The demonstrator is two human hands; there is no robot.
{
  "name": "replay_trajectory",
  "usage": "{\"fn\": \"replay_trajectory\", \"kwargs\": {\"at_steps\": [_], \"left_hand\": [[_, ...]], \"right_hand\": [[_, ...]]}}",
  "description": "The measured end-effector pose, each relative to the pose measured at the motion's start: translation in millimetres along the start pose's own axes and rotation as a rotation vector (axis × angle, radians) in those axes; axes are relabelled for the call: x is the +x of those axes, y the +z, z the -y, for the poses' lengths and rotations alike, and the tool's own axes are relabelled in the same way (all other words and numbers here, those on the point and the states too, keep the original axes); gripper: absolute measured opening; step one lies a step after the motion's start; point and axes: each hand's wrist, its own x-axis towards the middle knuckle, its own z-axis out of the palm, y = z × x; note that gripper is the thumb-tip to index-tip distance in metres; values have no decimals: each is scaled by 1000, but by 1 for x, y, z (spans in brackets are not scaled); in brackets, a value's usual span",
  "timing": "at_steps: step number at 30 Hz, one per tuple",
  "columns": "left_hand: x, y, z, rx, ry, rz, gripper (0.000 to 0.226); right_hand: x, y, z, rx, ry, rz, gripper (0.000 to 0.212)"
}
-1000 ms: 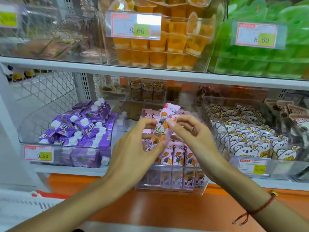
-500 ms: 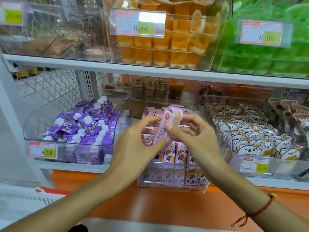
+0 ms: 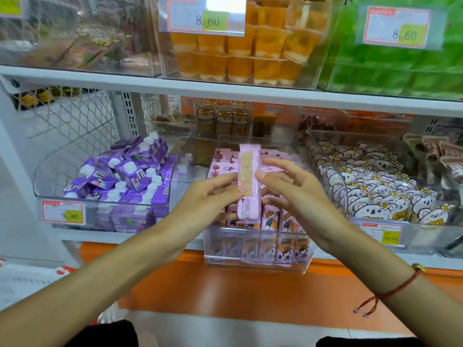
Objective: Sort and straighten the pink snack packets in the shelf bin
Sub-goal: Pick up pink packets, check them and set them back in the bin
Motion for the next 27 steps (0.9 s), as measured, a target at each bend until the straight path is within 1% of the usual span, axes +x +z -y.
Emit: {"fn": "replay_trajectory", "kwargs": {"at_steps": [3,7,9,11,14,15,18,20,22,24,26,27], "left_hand": [[5,-5,0,-12,14,9,32],[8,-9,1,-14,-10,100,28],[9,-11,4,-29,16,112,29],[7,-14,6,-19,105,86,35],[4,-15,5,169,379,4,48],[3,-15,5,209,427,-15,48],[3,-15,6,249,459,-54,39],[3,-15,7,243,456,-55,39],[4,-16,6,224,449,-55,40],[5,-17,7,200,433,-85,41],[8,-17,8,96,388,-120,41],[9,-17,9,16,349,-124,42]], "right_hand": [[-1,1,3,-32,-73,3,34],[-4,2,4,-41,-159,-2,35],[-5,1,4,-47,-176,23,37],[-5,0,4,-67,-193,46,40],[-6,1,5,-107,-271,105,40],[-7,1,5,-113,-298,124,37],[-7,4,4,-133,-341,139,30],[-7,4,3,-152,-355,143,30],[-6,3,1,-176,-361,154,41],[-6,3,-2,-241,-378,176,58],[-6,5,-7,-329,-405,186,71],[-6,7,-10,-359,-421,175,72]]}}
